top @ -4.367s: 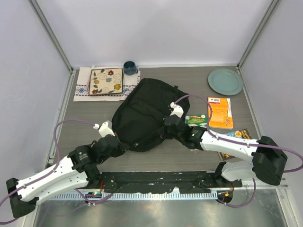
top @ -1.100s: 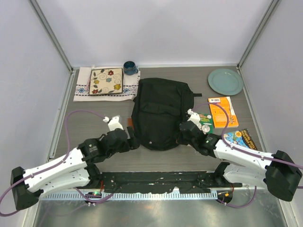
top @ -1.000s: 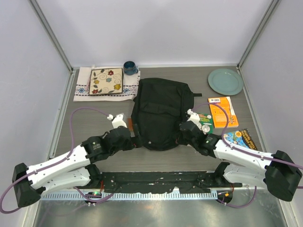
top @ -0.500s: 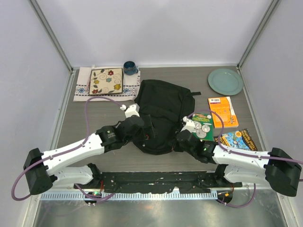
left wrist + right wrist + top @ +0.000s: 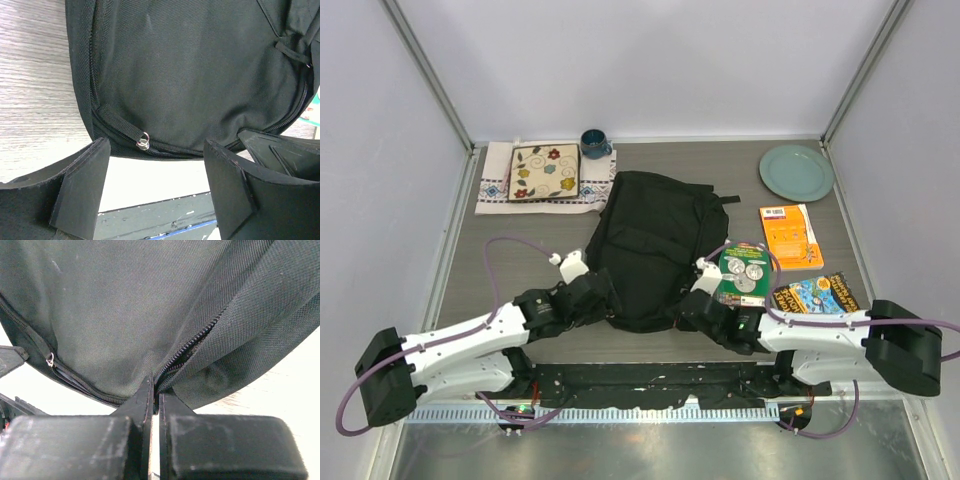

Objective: Pack the student bag
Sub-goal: Unzip the student bag at the center of the board.

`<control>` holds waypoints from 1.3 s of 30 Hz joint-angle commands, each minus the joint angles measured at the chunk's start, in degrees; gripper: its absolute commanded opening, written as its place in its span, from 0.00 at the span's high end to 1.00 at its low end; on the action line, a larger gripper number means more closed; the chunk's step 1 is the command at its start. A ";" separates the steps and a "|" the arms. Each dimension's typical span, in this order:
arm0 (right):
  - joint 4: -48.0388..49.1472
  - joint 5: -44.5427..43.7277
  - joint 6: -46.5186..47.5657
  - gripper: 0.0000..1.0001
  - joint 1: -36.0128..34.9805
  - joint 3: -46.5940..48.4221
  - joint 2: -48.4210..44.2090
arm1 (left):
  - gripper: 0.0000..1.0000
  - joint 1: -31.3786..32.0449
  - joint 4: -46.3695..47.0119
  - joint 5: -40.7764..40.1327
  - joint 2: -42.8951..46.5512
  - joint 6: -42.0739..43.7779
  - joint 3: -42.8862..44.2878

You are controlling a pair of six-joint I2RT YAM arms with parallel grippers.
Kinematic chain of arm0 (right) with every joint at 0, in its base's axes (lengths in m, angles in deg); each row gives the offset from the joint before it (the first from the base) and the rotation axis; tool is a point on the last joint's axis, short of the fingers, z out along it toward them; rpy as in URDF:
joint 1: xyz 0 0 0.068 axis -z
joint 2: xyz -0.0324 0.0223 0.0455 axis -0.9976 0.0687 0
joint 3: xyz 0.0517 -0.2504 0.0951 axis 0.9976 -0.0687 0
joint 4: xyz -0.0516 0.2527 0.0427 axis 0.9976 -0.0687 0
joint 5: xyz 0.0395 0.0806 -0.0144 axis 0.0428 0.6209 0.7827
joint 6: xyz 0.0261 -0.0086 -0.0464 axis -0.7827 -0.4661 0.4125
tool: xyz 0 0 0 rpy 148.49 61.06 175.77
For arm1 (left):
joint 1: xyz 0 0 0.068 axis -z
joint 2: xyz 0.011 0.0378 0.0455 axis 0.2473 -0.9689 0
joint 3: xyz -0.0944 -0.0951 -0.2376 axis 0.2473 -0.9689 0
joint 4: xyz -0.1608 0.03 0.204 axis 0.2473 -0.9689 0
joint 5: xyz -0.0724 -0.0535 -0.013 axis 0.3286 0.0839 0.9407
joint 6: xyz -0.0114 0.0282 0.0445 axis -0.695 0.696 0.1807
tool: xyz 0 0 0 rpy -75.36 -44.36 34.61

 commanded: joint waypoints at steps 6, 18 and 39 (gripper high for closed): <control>2.67 -5.04 -3.35 1.00 -3.87 1.87 5.23 | 0.21 -0.43 -1.53 -3.86 1.03 -4.34 -3.98; 2.85 -8.29 -3.45 1.00 -8.44 3.01 6.11 | 0.37 -3.85 3.57 -1.75 -7.49 -3.99 -5.48; 2.23 -14.00 -1.51 1.00 -14.51 5.21 6.73 | 0.87 -5.61 13.24 4.23 -19.27 -3.90 -8.29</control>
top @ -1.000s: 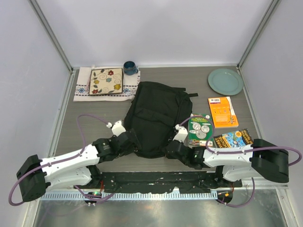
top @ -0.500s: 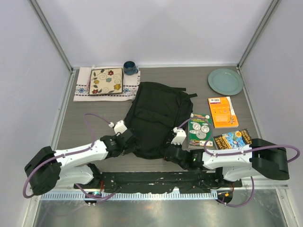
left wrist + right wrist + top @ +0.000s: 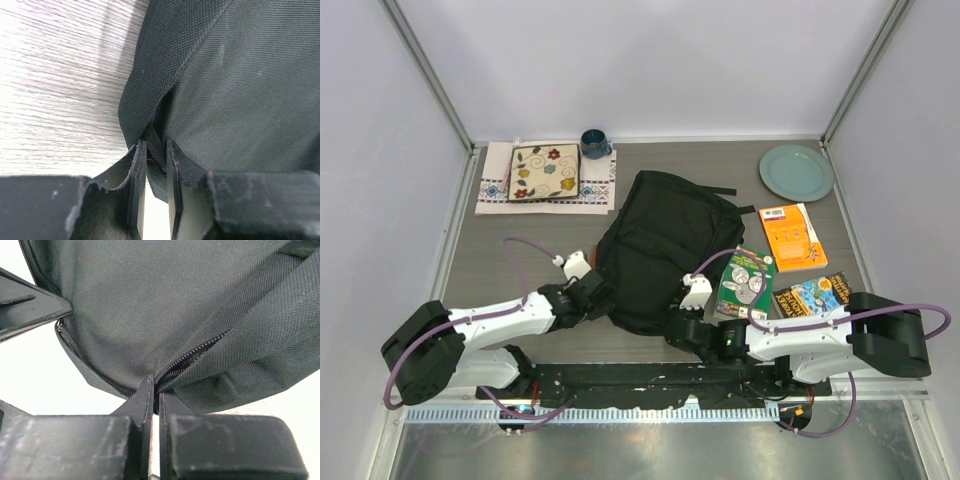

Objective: Pack the student bag
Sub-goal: Unzip the student bag at the center of the board.

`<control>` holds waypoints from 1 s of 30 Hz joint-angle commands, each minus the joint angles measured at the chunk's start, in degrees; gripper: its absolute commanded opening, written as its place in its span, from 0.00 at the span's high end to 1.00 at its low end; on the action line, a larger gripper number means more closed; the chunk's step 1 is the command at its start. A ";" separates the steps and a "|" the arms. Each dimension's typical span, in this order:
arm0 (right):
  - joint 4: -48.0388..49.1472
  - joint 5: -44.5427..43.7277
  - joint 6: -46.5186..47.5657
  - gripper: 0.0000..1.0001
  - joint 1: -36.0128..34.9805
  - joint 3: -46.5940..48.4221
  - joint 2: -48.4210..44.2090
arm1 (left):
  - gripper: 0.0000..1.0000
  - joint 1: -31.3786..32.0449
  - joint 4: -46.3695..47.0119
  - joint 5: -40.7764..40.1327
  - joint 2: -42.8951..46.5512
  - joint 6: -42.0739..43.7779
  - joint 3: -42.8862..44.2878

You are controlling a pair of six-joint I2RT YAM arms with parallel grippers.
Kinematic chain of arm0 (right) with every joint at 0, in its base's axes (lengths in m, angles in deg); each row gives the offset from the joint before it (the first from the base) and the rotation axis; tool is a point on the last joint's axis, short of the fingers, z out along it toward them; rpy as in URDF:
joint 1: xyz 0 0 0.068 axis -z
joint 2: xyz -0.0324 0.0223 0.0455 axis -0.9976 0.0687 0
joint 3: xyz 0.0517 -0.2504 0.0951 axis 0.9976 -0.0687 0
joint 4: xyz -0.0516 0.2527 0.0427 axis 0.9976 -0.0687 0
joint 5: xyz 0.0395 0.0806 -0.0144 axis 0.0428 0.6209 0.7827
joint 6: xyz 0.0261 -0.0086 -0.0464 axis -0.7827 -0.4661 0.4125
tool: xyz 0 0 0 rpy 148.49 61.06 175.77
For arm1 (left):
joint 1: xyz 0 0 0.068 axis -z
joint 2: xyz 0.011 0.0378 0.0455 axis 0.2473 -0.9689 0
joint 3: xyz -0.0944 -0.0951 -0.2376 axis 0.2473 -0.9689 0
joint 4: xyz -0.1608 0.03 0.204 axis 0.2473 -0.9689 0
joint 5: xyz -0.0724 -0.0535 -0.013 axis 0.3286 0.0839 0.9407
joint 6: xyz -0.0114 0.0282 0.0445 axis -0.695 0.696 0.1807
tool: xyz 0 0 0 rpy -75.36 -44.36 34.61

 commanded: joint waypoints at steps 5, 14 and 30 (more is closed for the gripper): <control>1.09 -0.70 -0.68 1.00 -1.70 2.92 0.50 | 1.00 0.13 0.42 3.61 -2.53 -0.21 -2.16; -4.19 -2.98 -2.44 1.00 -0.21 3.18 -0.99 | 1.00 0.13 -7.66 0.98 12.66 1.56 0.30; -3.66 -0.97 -1.04 1.00 1.19 4.59 0.33 | 1.00 0.13 -5.37 3.00 20.94 6.39 -0.14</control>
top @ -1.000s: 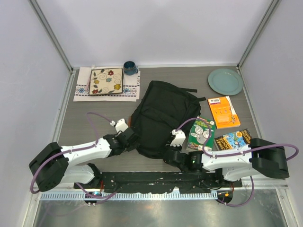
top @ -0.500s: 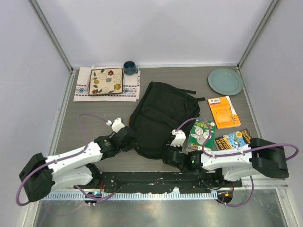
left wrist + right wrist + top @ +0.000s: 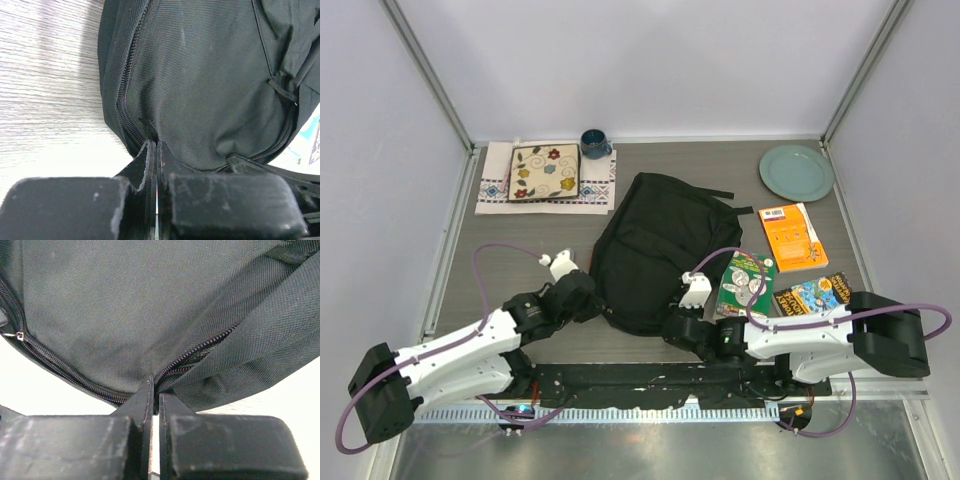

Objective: Pack the student bag
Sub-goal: Unzip the student bag at the center of the board.

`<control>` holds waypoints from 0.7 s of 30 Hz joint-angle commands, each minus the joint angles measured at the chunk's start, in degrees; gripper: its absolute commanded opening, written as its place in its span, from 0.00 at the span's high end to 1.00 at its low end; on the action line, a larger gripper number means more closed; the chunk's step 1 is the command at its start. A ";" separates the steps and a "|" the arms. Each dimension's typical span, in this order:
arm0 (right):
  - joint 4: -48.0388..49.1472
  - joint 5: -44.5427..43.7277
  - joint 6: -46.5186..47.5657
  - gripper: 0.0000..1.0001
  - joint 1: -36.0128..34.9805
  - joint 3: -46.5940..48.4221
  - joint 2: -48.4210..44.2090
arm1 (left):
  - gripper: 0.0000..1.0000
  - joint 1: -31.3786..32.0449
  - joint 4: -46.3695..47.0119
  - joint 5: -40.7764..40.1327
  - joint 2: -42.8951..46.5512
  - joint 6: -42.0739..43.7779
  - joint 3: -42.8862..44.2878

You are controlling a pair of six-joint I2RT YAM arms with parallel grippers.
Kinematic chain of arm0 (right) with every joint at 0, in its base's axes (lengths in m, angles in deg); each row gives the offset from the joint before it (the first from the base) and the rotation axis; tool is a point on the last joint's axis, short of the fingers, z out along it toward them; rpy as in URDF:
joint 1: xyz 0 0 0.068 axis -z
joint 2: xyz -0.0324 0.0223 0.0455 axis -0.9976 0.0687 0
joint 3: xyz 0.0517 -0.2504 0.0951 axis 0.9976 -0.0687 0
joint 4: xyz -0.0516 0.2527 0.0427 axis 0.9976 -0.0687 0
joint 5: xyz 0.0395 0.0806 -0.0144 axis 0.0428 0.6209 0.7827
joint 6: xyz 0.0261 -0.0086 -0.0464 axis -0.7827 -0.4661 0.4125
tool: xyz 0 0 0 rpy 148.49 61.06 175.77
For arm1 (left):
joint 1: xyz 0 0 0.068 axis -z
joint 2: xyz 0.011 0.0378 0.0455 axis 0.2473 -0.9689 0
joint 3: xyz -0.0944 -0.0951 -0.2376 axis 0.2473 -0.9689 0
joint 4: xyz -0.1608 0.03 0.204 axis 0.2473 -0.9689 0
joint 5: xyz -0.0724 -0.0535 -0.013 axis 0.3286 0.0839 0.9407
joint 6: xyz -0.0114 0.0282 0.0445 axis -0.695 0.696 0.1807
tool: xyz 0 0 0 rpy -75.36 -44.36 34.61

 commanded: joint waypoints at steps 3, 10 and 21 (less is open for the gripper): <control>1.02 2.70 1.19 1.00 6.02 1.24 -1.90 | 1.00 0.00 -4.41 -3.24 2.57 4.60 4.31; 0.15 5.87 10.59 1.00 15.87 0.97 -7.88 | 1.00 0.00 -13.30 -8.96 9.42 7.51 7.04; 1.36 10.61 12.63 1.00 17.11 -1.48 -10.44 | 0.52 0.00 -2.42 -2.82 9.17 6.45 5.19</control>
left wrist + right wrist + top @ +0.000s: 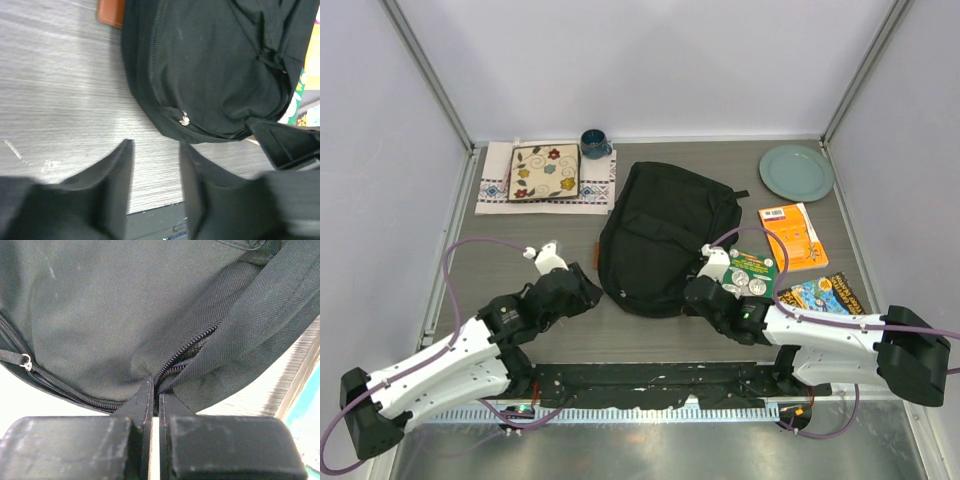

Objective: Pack the student bag
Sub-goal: Unzip the student bag at the center of the board.

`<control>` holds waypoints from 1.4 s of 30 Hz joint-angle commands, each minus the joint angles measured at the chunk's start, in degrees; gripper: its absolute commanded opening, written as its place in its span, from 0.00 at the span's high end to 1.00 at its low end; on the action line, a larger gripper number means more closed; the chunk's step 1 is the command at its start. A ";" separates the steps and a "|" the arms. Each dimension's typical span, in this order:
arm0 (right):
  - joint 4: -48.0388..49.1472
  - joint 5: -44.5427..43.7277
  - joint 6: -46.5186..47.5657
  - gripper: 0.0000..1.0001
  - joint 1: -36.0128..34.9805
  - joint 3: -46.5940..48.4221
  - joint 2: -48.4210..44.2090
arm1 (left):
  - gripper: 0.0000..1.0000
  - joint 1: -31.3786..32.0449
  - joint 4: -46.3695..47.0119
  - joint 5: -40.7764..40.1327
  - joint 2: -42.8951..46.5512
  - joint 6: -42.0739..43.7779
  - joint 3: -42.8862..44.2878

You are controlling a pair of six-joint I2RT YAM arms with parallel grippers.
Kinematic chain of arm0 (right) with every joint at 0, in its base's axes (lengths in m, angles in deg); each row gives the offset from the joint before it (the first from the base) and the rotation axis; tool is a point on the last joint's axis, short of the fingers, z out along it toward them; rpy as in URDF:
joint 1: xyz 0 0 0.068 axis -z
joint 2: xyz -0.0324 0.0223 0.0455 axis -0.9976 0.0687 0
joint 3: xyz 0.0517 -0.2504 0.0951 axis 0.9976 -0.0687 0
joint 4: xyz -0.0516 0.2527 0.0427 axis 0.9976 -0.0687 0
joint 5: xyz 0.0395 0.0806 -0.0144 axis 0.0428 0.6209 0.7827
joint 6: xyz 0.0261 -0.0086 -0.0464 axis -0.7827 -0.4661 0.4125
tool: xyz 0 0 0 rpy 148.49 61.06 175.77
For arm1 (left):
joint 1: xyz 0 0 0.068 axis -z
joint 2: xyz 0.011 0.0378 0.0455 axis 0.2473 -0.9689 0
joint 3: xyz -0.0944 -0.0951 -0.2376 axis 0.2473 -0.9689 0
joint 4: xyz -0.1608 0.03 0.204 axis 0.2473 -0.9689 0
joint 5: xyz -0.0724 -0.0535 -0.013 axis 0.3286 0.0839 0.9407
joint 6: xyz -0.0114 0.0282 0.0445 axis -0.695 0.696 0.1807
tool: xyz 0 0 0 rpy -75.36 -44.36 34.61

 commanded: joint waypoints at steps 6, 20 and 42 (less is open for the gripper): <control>7.52 3.83 -1.70 1.00 -1.79 -4.67 0.98 | 0.04 -0.02 9.48 4.43 -10.63 11.96 8.68; 10.79 3.48 -4.34 1.00 -2.66 -7.93 2.04 | 0.12 -0.11 5.44 9.98 -33.23 12.25 19.86; 13.69 -1.00 -11.20 1.00 -9.26 -6.43 13.99 | 0.30 -0.11 12.46 5.67 -33.14 -0.59 1.05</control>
